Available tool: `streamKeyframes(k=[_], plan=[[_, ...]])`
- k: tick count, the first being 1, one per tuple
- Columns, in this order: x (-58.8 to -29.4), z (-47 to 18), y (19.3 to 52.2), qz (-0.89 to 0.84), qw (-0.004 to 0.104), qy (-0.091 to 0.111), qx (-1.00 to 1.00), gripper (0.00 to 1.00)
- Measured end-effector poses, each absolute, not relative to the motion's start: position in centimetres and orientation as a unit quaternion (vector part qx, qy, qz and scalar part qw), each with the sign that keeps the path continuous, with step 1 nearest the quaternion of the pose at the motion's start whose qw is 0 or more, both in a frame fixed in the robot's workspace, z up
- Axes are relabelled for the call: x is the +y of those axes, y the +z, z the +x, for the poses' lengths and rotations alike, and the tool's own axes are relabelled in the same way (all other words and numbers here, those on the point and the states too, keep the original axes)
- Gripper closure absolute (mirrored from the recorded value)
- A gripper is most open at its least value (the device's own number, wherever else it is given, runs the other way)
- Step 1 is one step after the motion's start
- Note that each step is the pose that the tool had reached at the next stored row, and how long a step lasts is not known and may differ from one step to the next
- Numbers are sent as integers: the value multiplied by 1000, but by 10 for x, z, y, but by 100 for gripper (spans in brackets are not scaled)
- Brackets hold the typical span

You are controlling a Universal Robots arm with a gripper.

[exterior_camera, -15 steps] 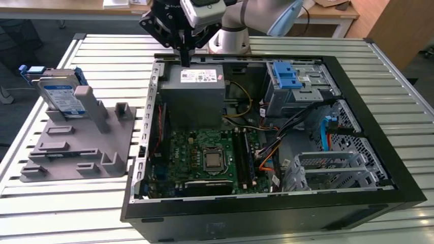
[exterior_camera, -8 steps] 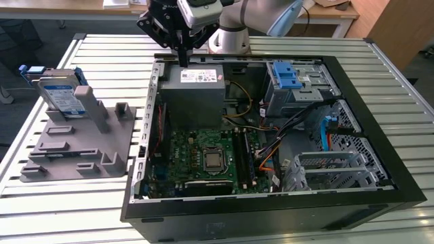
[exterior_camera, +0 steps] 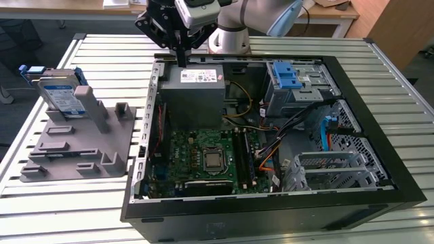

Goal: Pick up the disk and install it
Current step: 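Reach for the disk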

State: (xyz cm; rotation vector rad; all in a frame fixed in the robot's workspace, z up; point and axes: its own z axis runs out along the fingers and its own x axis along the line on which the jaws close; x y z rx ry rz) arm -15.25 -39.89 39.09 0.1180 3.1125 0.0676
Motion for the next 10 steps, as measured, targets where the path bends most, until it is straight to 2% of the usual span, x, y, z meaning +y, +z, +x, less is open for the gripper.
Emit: streamKeyframes(k=[10], plan=[[-399, -158, 390, 38, 13, 22, 999, 89]])
